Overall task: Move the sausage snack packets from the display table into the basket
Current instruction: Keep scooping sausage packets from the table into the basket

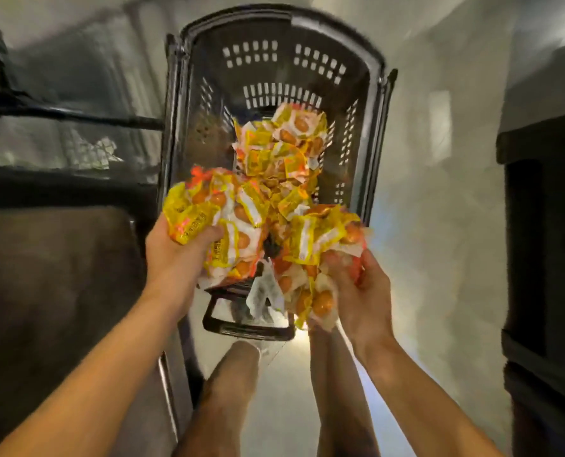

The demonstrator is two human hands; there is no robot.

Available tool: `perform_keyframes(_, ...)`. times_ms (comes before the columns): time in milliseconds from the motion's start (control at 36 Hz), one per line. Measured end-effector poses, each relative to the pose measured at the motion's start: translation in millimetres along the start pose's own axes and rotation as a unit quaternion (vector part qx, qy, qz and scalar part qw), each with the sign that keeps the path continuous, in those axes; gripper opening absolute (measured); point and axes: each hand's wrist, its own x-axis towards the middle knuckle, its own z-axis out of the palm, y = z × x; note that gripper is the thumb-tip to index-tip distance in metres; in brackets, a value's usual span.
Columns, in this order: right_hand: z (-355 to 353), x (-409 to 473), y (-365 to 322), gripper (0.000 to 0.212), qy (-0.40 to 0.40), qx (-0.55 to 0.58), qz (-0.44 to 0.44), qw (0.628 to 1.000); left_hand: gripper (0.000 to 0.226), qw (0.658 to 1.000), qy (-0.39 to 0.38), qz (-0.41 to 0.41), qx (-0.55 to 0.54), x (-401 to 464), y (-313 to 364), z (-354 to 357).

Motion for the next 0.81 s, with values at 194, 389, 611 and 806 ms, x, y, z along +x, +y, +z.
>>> perform_keyframes(194, 43, 78, -12, 0.019, -0.005, -0.011, -0.030, 0.999, 0.051, 0.996, 0.076, 0.047, -0.004, 42, -7, 12)
perform_keyframes(389, 91, 167, -28, 0.020, 0.042, 0.033, -0.041, 0.998, 0.050, 0.987, 0.103, 0.115, -0.040, 78, -7, 25)
perform_keyframes(611, 119, 235, 35, 0.036, 0.077, -0.048, 0.080, 0.993, 0.042, 0.992, 0.084, 0.086, -0.029, 121, -22, 52)
perform_keyframes(806, 135, 251, 65, 0.046, 0.085, -0.083, 0.138, 0.983, 0.053, 0.988, 0.082, 0.113, -0.061, 172, -31, 87)
